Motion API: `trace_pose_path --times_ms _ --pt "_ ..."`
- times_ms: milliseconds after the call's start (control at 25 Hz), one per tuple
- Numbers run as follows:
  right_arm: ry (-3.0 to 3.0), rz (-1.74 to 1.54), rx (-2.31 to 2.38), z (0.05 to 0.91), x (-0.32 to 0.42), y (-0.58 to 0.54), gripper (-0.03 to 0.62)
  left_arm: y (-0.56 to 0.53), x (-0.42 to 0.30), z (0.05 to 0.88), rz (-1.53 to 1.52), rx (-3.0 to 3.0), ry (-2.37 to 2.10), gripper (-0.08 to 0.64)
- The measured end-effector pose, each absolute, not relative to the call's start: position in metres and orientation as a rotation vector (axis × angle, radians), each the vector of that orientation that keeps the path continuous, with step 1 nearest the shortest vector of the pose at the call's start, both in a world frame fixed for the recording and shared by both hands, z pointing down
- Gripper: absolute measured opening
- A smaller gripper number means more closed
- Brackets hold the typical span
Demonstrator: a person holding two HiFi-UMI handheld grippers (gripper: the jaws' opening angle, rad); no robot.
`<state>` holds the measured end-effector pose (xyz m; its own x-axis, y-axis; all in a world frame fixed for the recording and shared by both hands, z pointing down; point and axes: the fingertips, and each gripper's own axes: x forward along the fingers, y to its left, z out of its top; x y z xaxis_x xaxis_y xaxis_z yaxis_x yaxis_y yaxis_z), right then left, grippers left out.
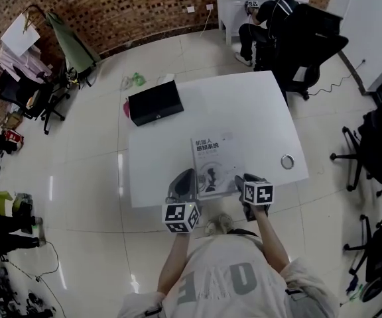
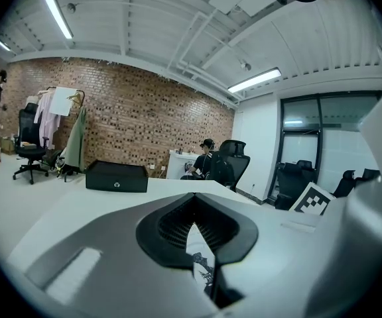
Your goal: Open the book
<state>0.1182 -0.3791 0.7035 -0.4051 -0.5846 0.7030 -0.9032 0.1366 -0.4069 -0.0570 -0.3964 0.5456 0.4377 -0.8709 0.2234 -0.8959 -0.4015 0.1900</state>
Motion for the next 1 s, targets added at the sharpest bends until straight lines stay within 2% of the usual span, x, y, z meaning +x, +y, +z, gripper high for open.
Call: trace_pose_path --times_ms 160,320,520,560,600,760,840,1000 --pt "-2.056 1.04 1.505 0.684 0.124 -0.382 0.04 -0.395 -0.06 0.544 0.118 2.417 -1.523 0.018" --pt "-2.117 1.01 1.499 0.662 0.117 -0.379 0.011 -0.391 -0.059 0.547 0.111 2.419 -1.513 0.018" --pt "-2.281 0.934 1.481 0.612 0.089 -0.376 0.005 -0.384 -0.045 0.538 0.141 2.557 -1.501 0.02" --pt "-2.31 0.929 1.473 0.604 0.084 -0.376 0.005 -0.382 -0.037 0.538 0.151 2.604 -1.458 0.111" --pt "-2.335 0.931 1.465 0.596 0.08 -0.377 0.005 -0.38 -0.028 0.54 0.162 2.641 -1.408 0.16" --pt "-2.412 0.944 1.42 0.573 0.061 -0.381 0.005 -0.365 -0.001 0.553 0.218 2.756 -1.233 0.23" --pt "-2.435 0.935 1.4 0.566 0.053 -0.384 0.005 -0.356 0.012 0.555 0.259 2.818 -1.137 0.289" --pt "-2.473 0.952 1.369 0.557 0.04 -0.391 0.005 -0.349 0.022 0.571 0.439 2.875 -1.082 0.298"
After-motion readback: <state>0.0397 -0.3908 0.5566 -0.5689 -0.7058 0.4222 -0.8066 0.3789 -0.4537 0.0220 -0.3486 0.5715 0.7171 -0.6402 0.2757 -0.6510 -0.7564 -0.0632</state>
